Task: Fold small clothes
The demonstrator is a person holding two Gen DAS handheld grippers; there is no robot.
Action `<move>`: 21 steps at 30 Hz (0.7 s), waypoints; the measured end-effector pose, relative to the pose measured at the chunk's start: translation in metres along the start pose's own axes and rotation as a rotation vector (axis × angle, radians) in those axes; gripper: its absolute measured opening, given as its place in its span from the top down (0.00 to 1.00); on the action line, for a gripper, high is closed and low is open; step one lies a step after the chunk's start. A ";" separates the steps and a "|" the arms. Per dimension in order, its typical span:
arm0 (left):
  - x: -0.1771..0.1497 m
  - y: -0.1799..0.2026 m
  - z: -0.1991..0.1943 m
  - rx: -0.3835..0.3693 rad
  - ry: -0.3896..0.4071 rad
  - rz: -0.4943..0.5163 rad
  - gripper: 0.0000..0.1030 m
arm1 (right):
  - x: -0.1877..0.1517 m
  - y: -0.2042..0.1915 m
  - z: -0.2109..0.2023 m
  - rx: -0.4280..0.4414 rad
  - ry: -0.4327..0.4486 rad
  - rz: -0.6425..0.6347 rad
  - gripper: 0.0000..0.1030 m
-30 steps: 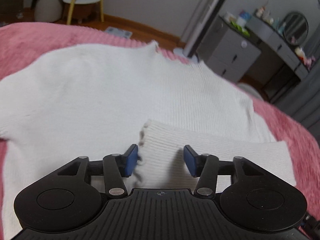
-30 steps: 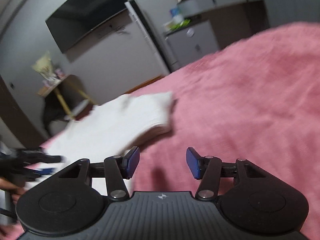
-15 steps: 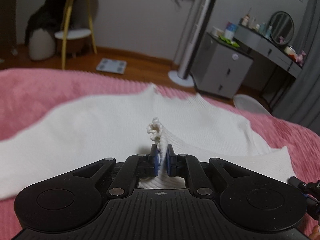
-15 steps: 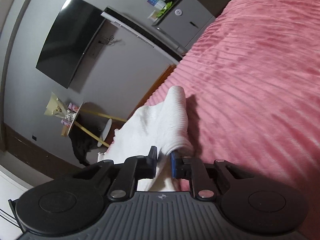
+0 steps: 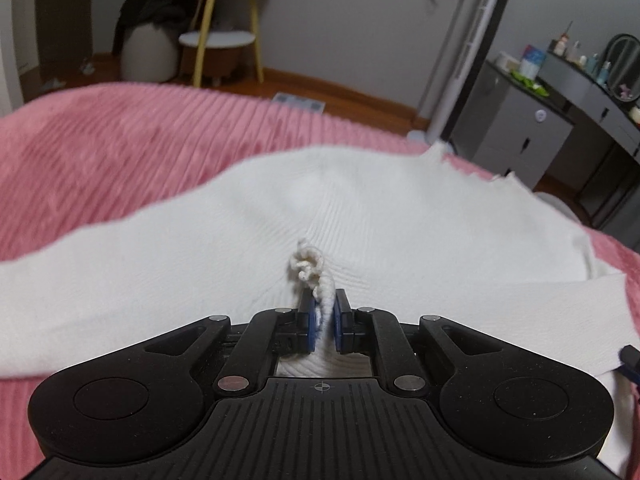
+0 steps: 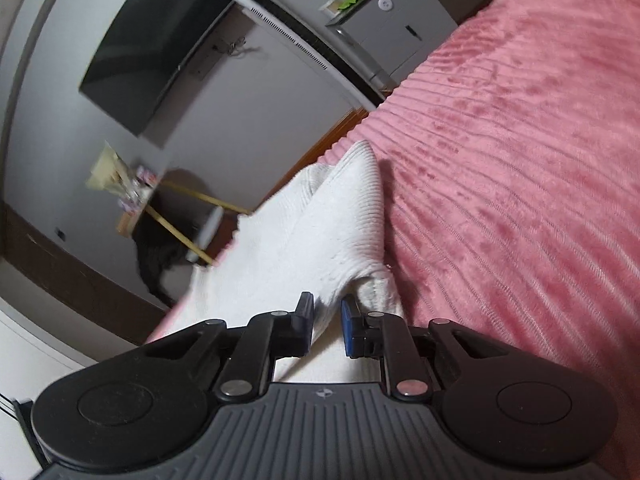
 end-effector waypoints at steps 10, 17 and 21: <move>-0.017 -0.031 -0.047 0.023 0.103 -0.083 0.10 | -0.029 -0.032 -0.013 -0.184 0.002 -0.390 0.70; -0.071 -0.169 -0.131 0.233 0.208 -0.392 0.10 | -0.089 -0.049 -0.049 -0.193 0.003 -0.591 0.53; -0.106 -0.253 -0.156 0.423 0.158 -0.587 0.23 | -0.103 -0.059 -0.048 -0.212 0.010 -0.646 0.53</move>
Point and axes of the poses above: each gripper's, at about its wrist camera, not at the fingertips, and z roughly the way its jaws point, y to its right, x to its top, the point moved 2 cm from there along z, roughly the way its jaws point, and after that the axes turned 4 degrees about z, right-handed, at the moved point
